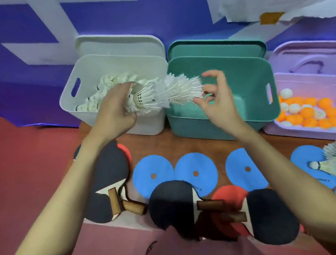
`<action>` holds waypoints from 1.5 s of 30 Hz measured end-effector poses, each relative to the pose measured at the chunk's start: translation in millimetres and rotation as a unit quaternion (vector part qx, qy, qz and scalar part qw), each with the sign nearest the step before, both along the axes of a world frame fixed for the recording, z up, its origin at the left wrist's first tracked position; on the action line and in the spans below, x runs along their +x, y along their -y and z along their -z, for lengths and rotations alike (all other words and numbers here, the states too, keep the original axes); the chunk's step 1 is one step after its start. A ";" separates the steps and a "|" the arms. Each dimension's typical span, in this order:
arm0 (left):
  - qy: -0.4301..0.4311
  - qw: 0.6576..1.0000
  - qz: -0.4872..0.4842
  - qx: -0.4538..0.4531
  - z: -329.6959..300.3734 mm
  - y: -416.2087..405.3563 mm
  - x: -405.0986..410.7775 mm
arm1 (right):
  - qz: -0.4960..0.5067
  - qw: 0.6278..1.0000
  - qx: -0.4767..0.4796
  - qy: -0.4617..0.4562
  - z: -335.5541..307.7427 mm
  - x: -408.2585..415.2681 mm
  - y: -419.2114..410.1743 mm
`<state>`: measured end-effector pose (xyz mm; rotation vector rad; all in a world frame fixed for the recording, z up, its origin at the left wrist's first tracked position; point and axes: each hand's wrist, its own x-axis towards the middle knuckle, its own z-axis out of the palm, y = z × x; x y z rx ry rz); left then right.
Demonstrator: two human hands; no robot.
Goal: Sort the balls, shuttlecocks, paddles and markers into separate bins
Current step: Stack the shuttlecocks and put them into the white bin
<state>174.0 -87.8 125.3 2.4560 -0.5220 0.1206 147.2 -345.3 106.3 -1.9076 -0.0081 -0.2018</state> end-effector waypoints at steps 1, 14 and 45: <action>0.004 1.000 -0.002 0.005 -4.9 -10.2 15.0 | -0.004 1.000 0.001 0.001 -3.4 14.9 -11.3; -0.226 0.973 -0.009 0.040 21.8 -100.4 175.8 | -0.004 0.987 -0.101 -0.126 34.5 147.6 -116.8; -0.072 0.989 -0.033 0.125 51.2 -20.8 90.4 | -0.051 0.957 -0.283 -0.031 21.1 56.5 -61.3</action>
